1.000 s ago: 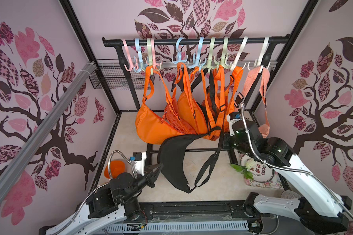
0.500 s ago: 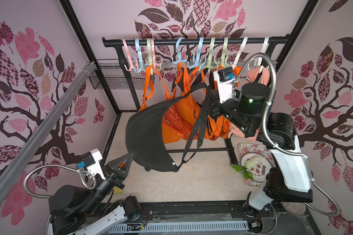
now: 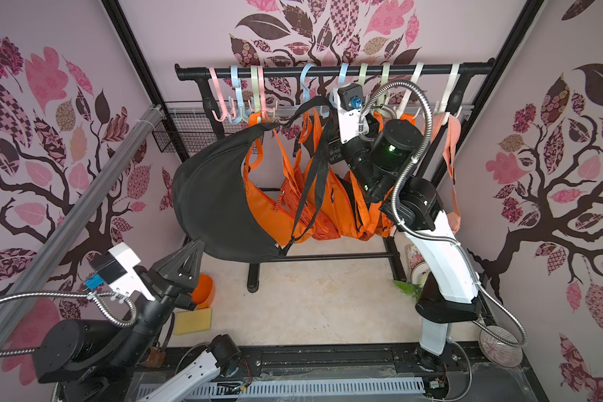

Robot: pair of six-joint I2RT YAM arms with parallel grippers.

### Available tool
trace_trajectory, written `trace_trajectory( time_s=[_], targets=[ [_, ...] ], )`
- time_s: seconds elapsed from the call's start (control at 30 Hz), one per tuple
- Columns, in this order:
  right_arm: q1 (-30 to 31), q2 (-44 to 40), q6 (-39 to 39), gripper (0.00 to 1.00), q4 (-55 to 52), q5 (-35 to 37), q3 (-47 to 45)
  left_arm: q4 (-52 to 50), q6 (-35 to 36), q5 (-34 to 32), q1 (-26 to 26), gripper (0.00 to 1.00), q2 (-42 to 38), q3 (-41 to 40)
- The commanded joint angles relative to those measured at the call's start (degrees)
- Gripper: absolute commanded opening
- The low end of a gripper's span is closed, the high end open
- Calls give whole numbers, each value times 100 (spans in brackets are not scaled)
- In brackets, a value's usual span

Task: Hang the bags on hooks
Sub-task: Hang the bag on the hook.

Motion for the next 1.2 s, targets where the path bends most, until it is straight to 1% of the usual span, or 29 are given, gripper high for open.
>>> trace_trajectory(
  time_s=[0.0, 0.27, 0.43, 0.7, 0.9, 1.17],
  targets=[
    [-363, 107, 356, 0, 291, -267, 77, 99, 319, 18, 23, 0, 273, 260],
    [-637, 408, 444, 0, 319, -527, 165, 264, 492, -147, 18, 0, 630, 429],
    [-951, 441, 726, 0, 213, -577, 134, 226, 472, 27, 23, 0, 967, 489],
    [-1297, 110, 863, 0, -73, -257, -69, 244, 337, 324, 16, 0, 1366, 487],
    [-1391, -323, 818, 0, -266, -255, -676, 335, 159, 509, 23, 0, 1662, 406],
    [-1442, -214, 753, 0, -862, -194, -683, 180, -58, 472, 19, 0, 1792, 242]
  ],
)
